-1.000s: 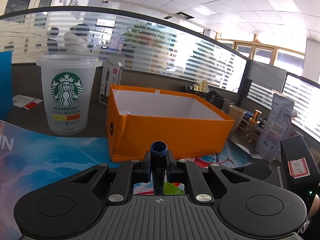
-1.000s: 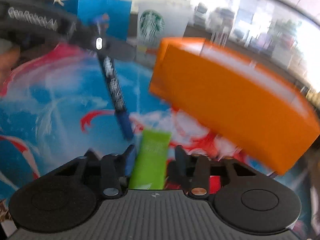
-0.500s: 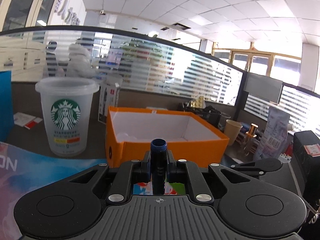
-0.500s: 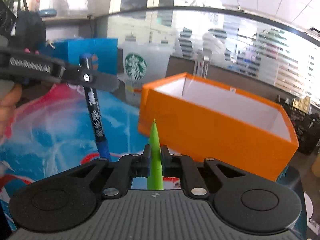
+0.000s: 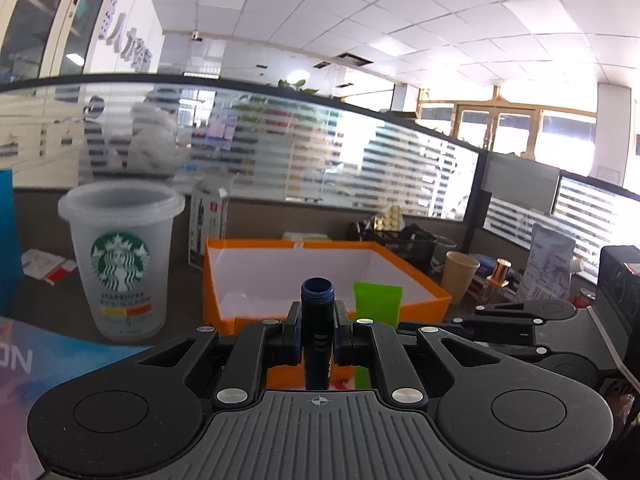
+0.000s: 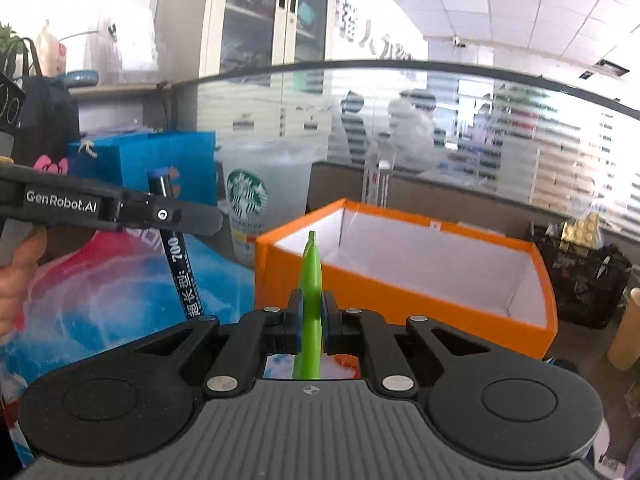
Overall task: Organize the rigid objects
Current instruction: 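Lift the black marker with the left gripper while the right lifts the green tube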
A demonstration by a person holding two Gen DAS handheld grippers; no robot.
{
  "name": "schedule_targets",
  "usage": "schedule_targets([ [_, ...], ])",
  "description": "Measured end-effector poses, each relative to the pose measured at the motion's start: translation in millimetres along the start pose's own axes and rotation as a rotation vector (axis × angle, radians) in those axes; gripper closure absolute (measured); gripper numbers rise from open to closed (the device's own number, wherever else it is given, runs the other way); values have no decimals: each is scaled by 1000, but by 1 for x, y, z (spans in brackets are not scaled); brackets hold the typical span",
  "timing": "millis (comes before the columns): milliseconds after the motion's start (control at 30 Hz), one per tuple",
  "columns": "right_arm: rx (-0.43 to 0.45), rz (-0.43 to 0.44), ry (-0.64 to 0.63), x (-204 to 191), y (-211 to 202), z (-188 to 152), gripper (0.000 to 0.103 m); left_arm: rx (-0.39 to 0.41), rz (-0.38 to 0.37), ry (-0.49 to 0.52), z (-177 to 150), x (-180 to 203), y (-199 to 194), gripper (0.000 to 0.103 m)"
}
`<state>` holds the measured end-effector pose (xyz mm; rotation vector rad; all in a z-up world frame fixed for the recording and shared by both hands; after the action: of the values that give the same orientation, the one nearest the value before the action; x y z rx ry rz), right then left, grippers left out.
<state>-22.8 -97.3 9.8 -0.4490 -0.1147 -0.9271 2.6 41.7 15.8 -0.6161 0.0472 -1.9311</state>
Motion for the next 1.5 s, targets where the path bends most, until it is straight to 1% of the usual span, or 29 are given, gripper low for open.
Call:
schedule_targets([
  [200,50,-16,-10,13,-7,20,96,29,-18,15,25,13,5,91],
  [267,63,-22,-20,18,-9,27,102,35,-26,20,32,17,7,91],
  [400,84,-41,-31,29,-12,41,102,53,-33,37,49,26,15,91],
  [467,74,-25,-35,31,-10,42,102,59,-33,35,53,28,19,91],
  [500,47,8,-39,29,-6,38,102,60,-35,29,54,28,21,91],
  [567,12,23,-54,22,3,24,99,58,-40,22,53,28,22,91],
  [600,-29,52,-64,16,10,12,89,56,-38,21,52,27,23,91],
  [633,-75,86,-70,10,18,-1,63,52,-36,22,51,26,24,91],
  [700,-130,100,-68,0,30,-22,32,42,-34,17,48,24,26,91],
  [733,-160,125,-71,-6,35,-31,36,38,-34,14,48,22,27,91],
  [833,-196,229,-78,-29,47,-45,36,35,-32,3,47,19,29,91],
  [900,-217,268,-100,-40,56,-50,36,35,-31,2,47,18,29,91],
  [1000,-247,284,-125,-47,76,-50,36,38,-27,-1,46,15,27,91],
  [1067,-270,299,-112,-47,90,-54,37,38,-22,-6,46,11,26,91],
  [1100,-291,315,-108,-47,97,-57,49,36,-18,-10,46,9,26,91],
  [1133,-316,317,-109,-47,104,-63,71,35,-15,-12,45,7,25,91],
  [1167,-294,321,-92,-45,105,-63,74,34,-10,-13,45,4,25,91],
  [1267,-306,289,-115,-47,105,-61,84,34,6,-16,45,-2,24,91],
  [1300,-293,283,-121,-49,102,-60,92,33,10,-21,46,-4,25,91],
  [1500,-238,253,-72,-41,86,-50,93,35,14,-28,48,-7,27,91],
])
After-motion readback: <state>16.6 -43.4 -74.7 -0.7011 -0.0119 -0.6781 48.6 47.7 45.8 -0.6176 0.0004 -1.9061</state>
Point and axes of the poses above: each gripper's, at about its wrist camera, not at the fingertips, and y roughly the way its jaws point, x to its right, z to its top, the point moved 7 cm from there along y, roughly the way its jaws point, and after that the axes turned 15 degrees about -y, right-handed, at the moved point
